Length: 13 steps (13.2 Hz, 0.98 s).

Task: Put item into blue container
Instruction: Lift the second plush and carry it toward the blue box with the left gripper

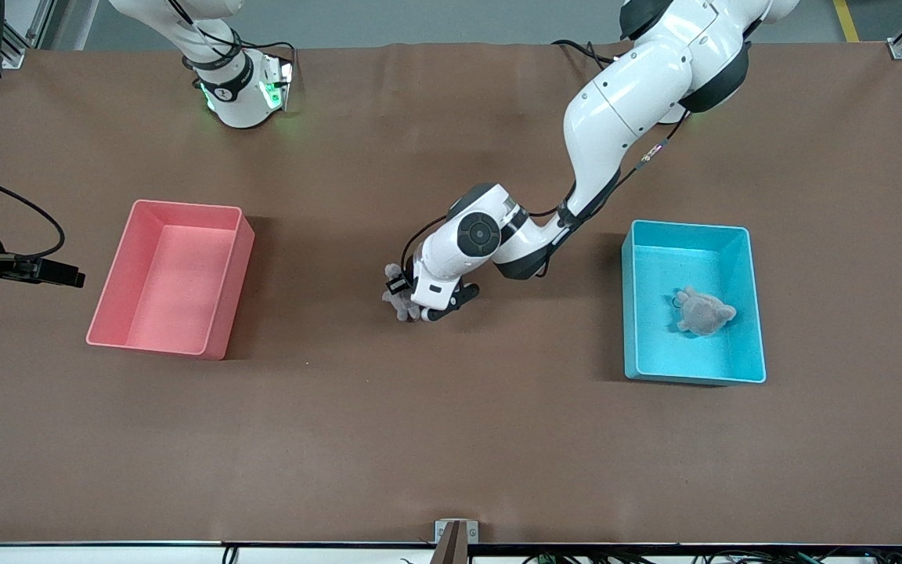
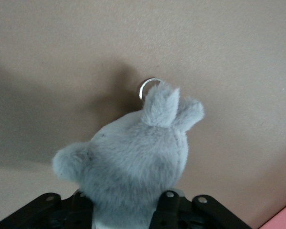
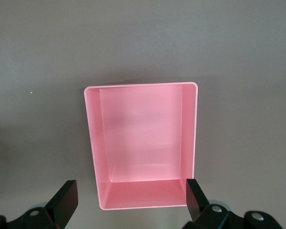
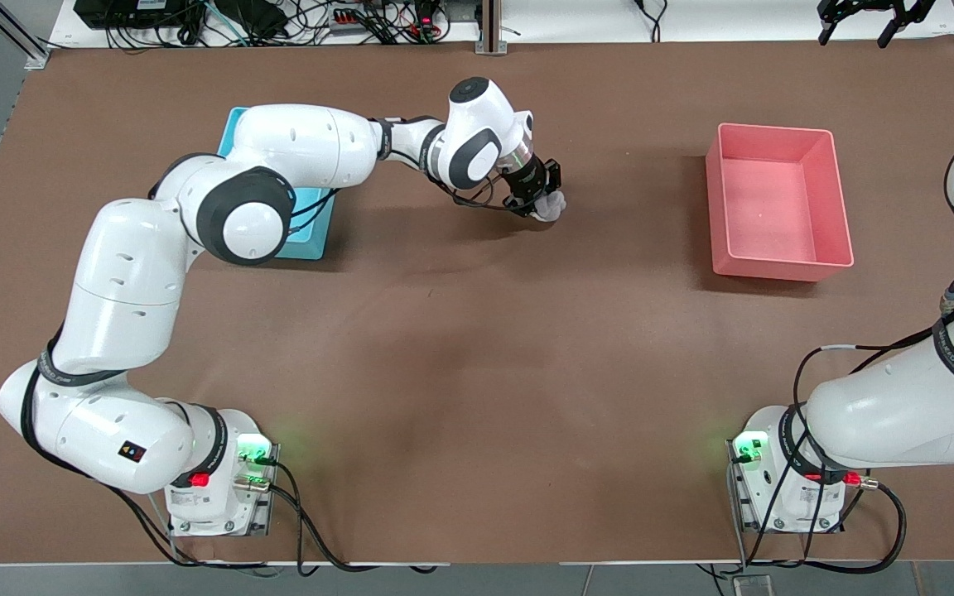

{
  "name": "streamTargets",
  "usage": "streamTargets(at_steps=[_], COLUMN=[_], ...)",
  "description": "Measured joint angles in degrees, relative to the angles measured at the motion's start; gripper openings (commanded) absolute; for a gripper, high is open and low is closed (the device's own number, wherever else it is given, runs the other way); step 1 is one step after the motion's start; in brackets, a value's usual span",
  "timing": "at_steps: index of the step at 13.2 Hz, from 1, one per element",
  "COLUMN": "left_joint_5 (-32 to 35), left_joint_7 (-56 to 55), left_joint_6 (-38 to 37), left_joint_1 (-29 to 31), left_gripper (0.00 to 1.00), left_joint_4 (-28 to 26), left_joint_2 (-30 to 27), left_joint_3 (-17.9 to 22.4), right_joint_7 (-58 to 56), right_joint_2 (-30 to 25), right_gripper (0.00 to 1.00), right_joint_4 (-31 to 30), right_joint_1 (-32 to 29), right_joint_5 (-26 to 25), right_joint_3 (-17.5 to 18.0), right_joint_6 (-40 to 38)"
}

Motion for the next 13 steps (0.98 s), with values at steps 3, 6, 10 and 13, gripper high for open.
streamTargets(at_steps=[3,6,10,13], left_joint_5=[3.3,10.3,12.7,12.9], left_joint_7=[0.9,2.9,17.5,33.0], left_joint_6=[-3.6,-16.1,-35.6,-43.1], left_joint_1=[0.4,1.8,4.7,12.3], left_gripper=[0.22,0.20,0.18,0.17], left_joint_4=[0.6,1.5,1.7,-1.4], left_joint_2=[-1.3,-6.5,-17.3,-25.0], left_joint_3=[0.1,0.0,0.4,0.6], right_joint_7=[0.0,0.0,0.0,0.0], right_joint_2=[-0.1,-2.0,-8.4,-12.7], right_gripper=[1.00,1.00,1.00,1.00], right_joint_4=[0.0,0.9,0.1,-3.6], right_joint_1=[0.0,0.0,0.0,-0.1], right_joint_5=[0.1,0.1,0.1,0.1], right_joint_3=[0.0,0.0,-0.1,-0.2], right_joint_6=[-2.1,-5.4,-8.6,-8.6])
